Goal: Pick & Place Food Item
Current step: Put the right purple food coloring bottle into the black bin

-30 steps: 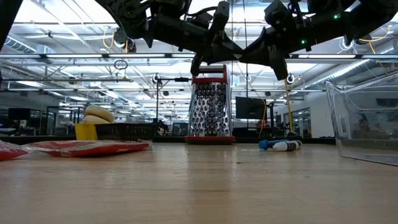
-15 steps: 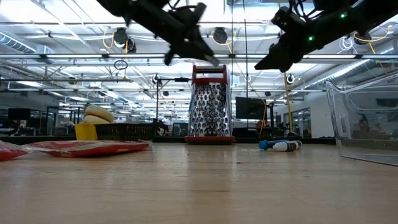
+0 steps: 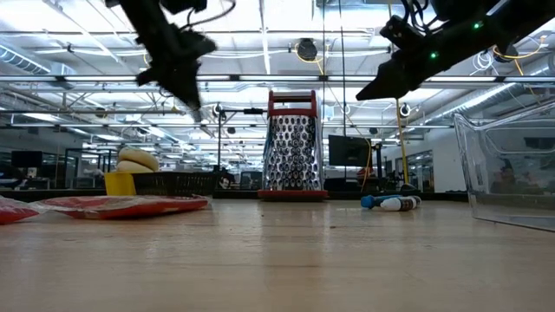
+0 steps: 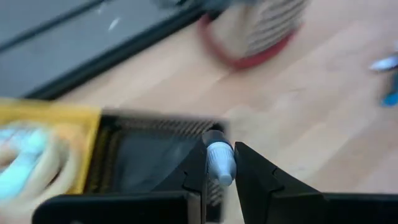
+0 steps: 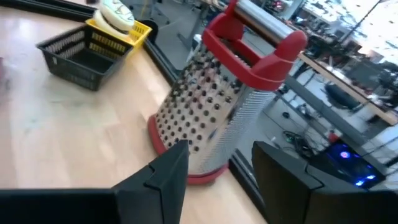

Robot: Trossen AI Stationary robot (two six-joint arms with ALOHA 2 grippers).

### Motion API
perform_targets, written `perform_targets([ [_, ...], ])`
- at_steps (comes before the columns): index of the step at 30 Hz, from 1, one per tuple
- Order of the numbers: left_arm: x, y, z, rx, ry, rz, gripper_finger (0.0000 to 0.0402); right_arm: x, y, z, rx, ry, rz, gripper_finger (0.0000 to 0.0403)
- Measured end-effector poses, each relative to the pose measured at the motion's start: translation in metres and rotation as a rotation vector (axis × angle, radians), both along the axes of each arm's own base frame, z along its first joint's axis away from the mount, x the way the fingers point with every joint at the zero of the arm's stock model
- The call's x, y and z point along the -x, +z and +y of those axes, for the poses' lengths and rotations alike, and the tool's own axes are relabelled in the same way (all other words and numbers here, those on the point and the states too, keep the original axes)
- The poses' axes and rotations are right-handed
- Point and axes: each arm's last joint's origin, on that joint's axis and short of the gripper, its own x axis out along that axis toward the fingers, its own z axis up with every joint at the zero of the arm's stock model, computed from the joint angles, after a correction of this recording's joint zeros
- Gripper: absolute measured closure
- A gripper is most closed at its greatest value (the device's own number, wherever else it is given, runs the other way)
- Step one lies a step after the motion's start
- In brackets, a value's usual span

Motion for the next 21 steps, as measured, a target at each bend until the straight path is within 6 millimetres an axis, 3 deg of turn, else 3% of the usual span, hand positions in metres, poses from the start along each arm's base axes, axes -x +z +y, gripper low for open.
perform_targets([
  [4,0.009,-0.015,0.016,0.07,0.092,0.043,0.0351,0.0,0.0,-0.003,-0.033,0.042,-0.017,0.0238],
  [21,0.0,-0.081,0.079,0.208,0.217,0.201,0.0351,-0.001,-0.001,-0.003,-0.068,0.078,-0.024,0.0239],
])
